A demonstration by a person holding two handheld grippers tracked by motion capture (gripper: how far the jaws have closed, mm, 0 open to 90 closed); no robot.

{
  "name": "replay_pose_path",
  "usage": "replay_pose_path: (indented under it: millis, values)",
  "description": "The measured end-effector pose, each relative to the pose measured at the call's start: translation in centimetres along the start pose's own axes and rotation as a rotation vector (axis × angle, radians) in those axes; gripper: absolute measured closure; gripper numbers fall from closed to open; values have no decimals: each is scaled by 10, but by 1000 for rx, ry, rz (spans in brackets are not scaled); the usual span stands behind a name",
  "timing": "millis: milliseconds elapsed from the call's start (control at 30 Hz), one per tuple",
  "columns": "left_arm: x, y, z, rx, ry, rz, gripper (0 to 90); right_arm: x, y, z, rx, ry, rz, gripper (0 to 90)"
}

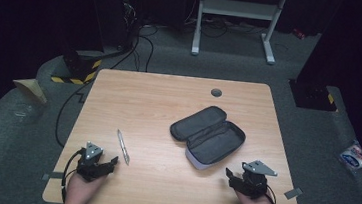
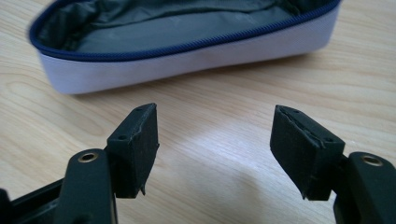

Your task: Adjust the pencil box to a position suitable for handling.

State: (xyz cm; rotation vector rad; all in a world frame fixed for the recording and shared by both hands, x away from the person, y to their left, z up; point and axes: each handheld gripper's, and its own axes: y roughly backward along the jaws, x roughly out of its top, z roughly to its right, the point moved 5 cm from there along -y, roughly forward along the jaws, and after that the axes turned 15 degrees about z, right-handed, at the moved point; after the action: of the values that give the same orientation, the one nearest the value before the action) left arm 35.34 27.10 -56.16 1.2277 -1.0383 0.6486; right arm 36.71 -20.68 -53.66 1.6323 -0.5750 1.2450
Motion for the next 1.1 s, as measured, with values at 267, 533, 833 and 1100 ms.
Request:
replay_pose_path:
  millis: [267,533,833,1100]
  values:
    - [0,0,0,0,1,0,321,12,3,-16,38,12,31,323]
    - [0,0,0,0,0,-1,321,23,2,-28,67,4,60,349]
    - [0,0,0,-3,-4,-5,321,34,-1,-36,98,15,79,374]
    - [0,0,0,-5,-2,-5,321,44,-9,-39,104,0,91,389]
